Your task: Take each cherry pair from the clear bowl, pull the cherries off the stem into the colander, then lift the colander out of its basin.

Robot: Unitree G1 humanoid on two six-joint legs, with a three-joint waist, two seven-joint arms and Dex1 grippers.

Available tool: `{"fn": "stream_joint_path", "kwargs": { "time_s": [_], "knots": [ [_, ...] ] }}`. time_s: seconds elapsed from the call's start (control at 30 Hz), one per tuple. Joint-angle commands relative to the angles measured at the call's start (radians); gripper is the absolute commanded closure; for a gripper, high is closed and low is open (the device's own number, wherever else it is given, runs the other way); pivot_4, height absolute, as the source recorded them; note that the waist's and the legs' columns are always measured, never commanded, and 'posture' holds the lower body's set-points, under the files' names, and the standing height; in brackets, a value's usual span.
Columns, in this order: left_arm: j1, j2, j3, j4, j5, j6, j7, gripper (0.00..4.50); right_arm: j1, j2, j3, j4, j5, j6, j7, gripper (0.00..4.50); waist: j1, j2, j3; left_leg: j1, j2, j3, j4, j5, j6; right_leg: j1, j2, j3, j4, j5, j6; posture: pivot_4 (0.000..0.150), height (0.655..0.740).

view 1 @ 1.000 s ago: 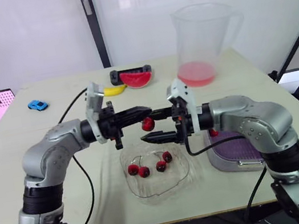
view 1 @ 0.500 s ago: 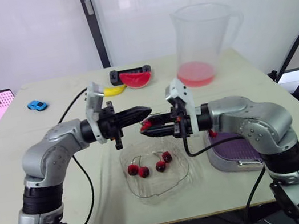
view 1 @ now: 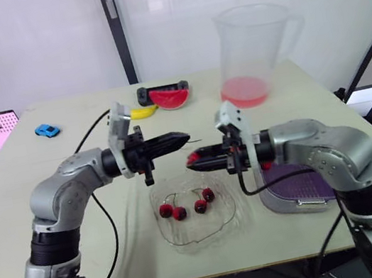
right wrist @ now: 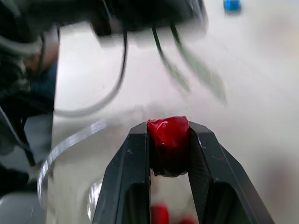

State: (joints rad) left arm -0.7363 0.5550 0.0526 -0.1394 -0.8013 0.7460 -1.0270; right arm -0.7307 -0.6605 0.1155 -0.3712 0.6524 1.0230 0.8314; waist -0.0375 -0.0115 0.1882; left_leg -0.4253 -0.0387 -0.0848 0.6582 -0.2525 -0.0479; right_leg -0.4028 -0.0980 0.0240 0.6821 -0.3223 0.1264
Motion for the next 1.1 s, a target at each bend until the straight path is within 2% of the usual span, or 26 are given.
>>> {"fn": "stream_joint_path", "kwargs": {
  "time_s": [0.03, 0.2, 0.37, 0.5, 0.57, 0.73, 0.83, 1.0, 1.1],
  "knots": [
    [-0.005, 0.006, 0.013, -0.036, -0.002, -0.022, -0.008, 4.5, -0.005, -0.049, -0.043, -0.057, 0.034, 0.017, 0.026, 3.46, -0.002, 0.0, 0.0, 0.0, 0.0, 0.0, 0.0, 0.0, 0.0, 0.0, 0.0, 0.0, 0.0, 0.0, 0.0, 0.15, 0.74],
    [-0.002, 0.007, 0.017, -0.034, -0.003, -0.023, -0.007, 4.5, 0.009, -0.159, -0.126, -0.059, 0.067, 0.04, 0.06, 3.46, -0.004, 0.0, 0.0, 0.0, 0.0, 0.0, 0.0, 0.0, 0.001, 0.0, 0.0, 0.0, 0.0, 0.0, 0.0, 0.15, 0.74],
    [0.006, 0.008, 0.018, -0.038, -0.004, -0.021, -0.006, 4.5, 0.033, -0.454, -0.165, 0.07, -0.043, -0.055, 0.196, 3.46, 0.016, 0.0, 0.0, 0.0, 0.0, 0.001, 0.002, -0.003, 0.005, 0.001, 0.0, 0.0, -0.001, 0.0, 0.0, 0.15, 0.74],
    [0.029, 0.013, 0.005, -0.05, 0.008, -0.029, -0.012, 4.5, 0.117, -0.605, -0.13, 0.154, -0.138, -0.164, 0.292, 3.46, 0.022, 0.0, 0.0, 0.0, 0.0, 0.002, 0.003, -0.004, 0.006, 0.002, 0.0, 0.0, -0.002, 0.0, 0.0, 0.15, 0.74],
    [0.04, 0.014, -0.001, -0.057, 0.014, -0.033, -0.013, 4.5, 0.163, -0.639, -0.102, 0.183, -0.194, -0.226, 0.315, 3.46, 0.021, 0.0, 0.0, 0.0, 0.001, 0.002, 0.003, -0.004, 0.007, 0.002, 0.0, 0.0, -0.002, 0.0, 0.0, 0.15, 0.74],
    [0.061, 0.016, -0.007, -0.071, 0.027, -0.042, -0.01, 4.5, 0.246, -0.603, -0.029, 0.216, -0.301, -0.315, 0.301, 3.46, 0.018, 0.001, 0.0, 0.0, 0.001, 0.002, 0.003, -0.004, 0.007, 0.002, 0.001, 0.001, -0.001, 0.0, 0.0, 0.15, 0.74],
    [0.069, 0.017, -0.005, -0.077, 0.03, -0.041, -0.008, 4.5, 0.25, -0.603, -0.017, 0.235, -0.338, -0.33, 0.302, 2.61, 0.02, 0.001, 0.001, 0.0, 0.001, 0.003, 0.004, -0.004, 0.006, 0.001, 0.0, 0.001, -0.001, 0.0, 0.0, 0.15, 0.74],
    [0.076, 0.021, -0.004, -0.075, 0.031, -0.042, -0.008, 4.5, 0.237, -0.633, -0.069, 0.235, -0.314, -0.3, 0.352, 0.19, 0.024, 0.001, 0.001, 0.0, 0.001, 0.002, 0.004, -0.004, 0.006, 0.002, 0.0, 0.001, -0.001, 0.0, 0.0, 0.15, 0.74],
    [0.076, 0.024, 0.0, -0.073, 0.031, -0.042, -0.009, 4.5, 0.217, -0.647, -0.151, 0.257, -0.265, -0.28, 0.38, 0.09, 0.024, 0.001, 0.001, 0.0, 0.001, 0.002, 0.004, -0.004, 0.006, 0.002, 0.0, 0.001, -0.002, 0.0, 0.0, 0.15, 0.74]
  ]
}}
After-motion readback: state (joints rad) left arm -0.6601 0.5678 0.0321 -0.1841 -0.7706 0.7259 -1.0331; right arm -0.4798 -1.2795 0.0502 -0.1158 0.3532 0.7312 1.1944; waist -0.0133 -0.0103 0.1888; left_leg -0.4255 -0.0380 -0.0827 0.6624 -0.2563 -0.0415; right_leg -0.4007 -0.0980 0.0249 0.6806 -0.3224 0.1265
